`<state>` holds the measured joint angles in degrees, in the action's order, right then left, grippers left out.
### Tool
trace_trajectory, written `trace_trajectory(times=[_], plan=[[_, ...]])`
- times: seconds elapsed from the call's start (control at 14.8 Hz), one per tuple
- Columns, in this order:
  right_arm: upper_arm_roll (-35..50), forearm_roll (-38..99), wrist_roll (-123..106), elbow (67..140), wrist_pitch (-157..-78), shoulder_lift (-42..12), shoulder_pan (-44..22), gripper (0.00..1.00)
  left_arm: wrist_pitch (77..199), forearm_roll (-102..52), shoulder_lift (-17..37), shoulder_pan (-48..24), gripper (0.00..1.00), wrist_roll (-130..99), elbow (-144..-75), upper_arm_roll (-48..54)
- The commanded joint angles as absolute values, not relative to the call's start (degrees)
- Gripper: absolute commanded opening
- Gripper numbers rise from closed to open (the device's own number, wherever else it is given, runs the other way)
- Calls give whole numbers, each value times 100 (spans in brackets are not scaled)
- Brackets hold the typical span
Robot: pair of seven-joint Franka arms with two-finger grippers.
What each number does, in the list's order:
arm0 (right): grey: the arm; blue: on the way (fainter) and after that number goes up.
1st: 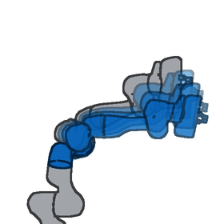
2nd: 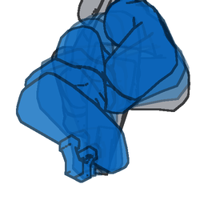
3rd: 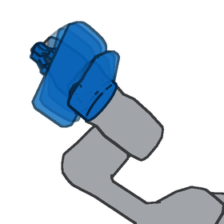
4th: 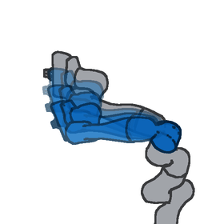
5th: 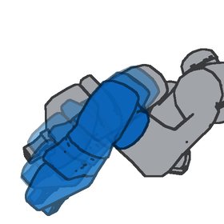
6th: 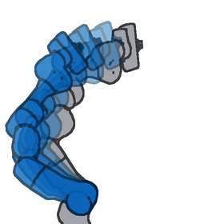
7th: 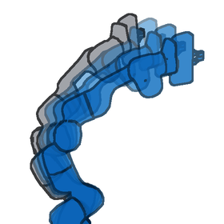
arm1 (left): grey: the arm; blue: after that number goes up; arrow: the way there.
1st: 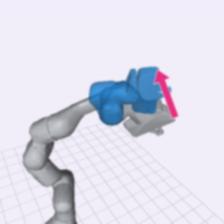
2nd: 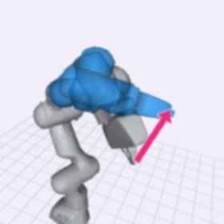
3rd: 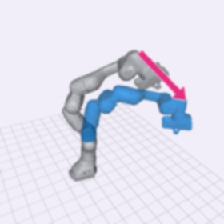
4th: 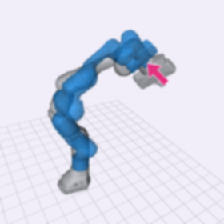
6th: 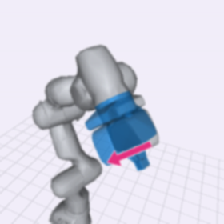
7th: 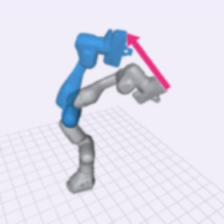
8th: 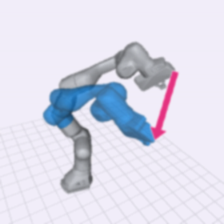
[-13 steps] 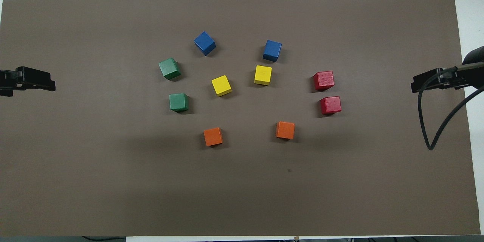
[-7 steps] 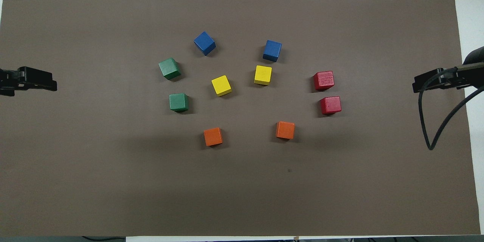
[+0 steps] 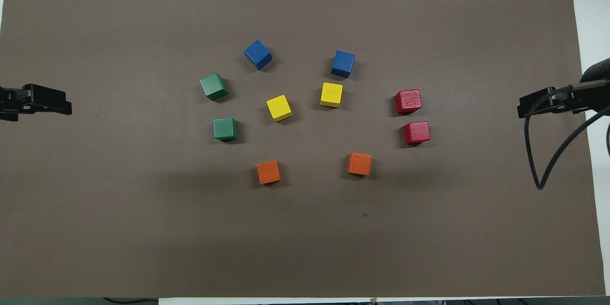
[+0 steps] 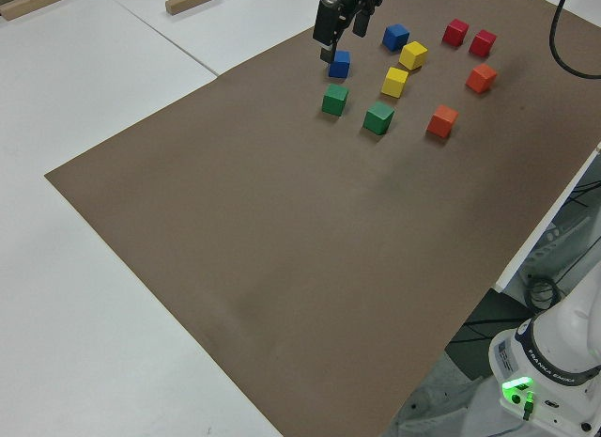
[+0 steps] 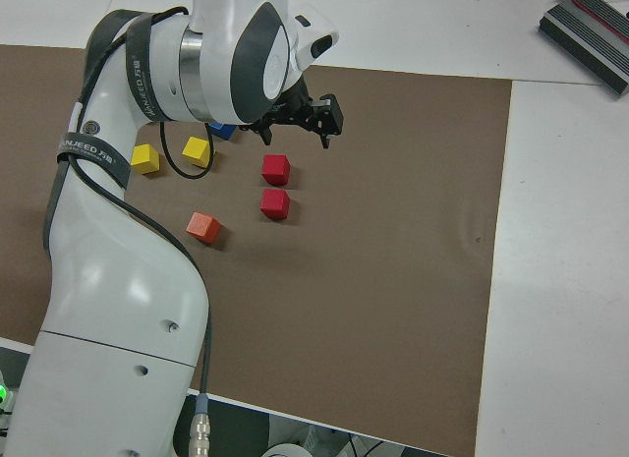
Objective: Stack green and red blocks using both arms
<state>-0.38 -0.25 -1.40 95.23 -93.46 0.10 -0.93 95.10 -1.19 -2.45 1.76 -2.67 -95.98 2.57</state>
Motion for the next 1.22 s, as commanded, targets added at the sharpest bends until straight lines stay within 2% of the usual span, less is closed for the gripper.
trace_trajectory(times=[0.0, 0.14, 0.41, 0.61, 0.81, 1.15], plan=[[26, -9, 359, 10273, -10017, 220, -386, 100, 9615, -53, -448, 158, 100, -281, -9861, 290], [26, -9, 475, 10615, -10597, 89, -527, 100, 9720, -53, -501, 141, 100, -299, -10010, 316], [35, -9, 790, 10898, -11283, -298, -834, 100, 10580, -53, -606, -438, 100, -747, -10791, 316], [35, -9, 817, 11345, -12161, -509, -896, 100, 11230, -70, -484, -772, 100, -808, -11275, 316], [35, -9, 887, 11654, -12760, -703, -1002, 100, 11828, -70, 60, -1089, 100, -835, -11373, 316], [35, -9, 993, 11821, -13051, -800, -1081, 100, 12944, -88, 613, -1598, 100, -1412, -11698, 325]])
